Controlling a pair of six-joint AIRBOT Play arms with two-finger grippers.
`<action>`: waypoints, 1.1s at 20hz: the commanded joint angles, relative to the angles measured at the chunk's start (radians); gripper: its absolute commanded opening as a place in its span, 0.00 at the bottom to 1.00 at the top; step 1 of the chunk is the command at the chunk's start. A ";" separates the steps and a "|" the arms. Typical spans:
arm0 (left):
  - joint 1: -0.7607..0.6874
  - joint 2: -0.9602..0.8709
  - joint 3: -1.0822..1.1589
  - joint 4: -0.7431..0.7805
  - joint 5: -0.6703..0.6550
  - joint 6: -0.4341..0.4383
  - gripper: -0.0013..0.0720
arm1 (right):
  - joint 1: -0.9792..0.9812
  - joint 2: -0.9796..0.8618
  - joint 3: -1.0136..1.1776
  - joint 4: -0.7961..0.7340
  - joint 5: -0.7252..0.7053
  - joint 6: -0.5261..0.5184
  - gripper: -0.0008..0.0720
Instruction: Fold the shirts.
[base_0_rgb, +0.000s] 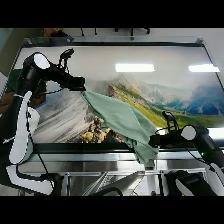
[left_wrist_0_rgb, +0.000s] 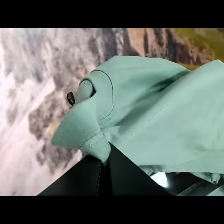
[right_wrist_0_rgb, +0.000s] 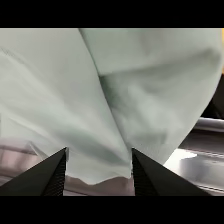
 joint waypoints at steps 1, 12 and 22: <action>0.006 -0.014 0.000 0.008 -0.009 0.011 0.03 | 0.000 -0.029 -0.015 0.023 0.038 -0.063 0.65; 0.007 0.066 0.001 0.009 0.001 0.010 0.03 | -0.003 -0.122 0.108 0.162 0.009 -0.283 0.04; 0.033 0.626 0.339 0.008 0.018 0.010 0.03 | -0.086 -0.043 1.112 0.147 -0.036 -0.424 0.04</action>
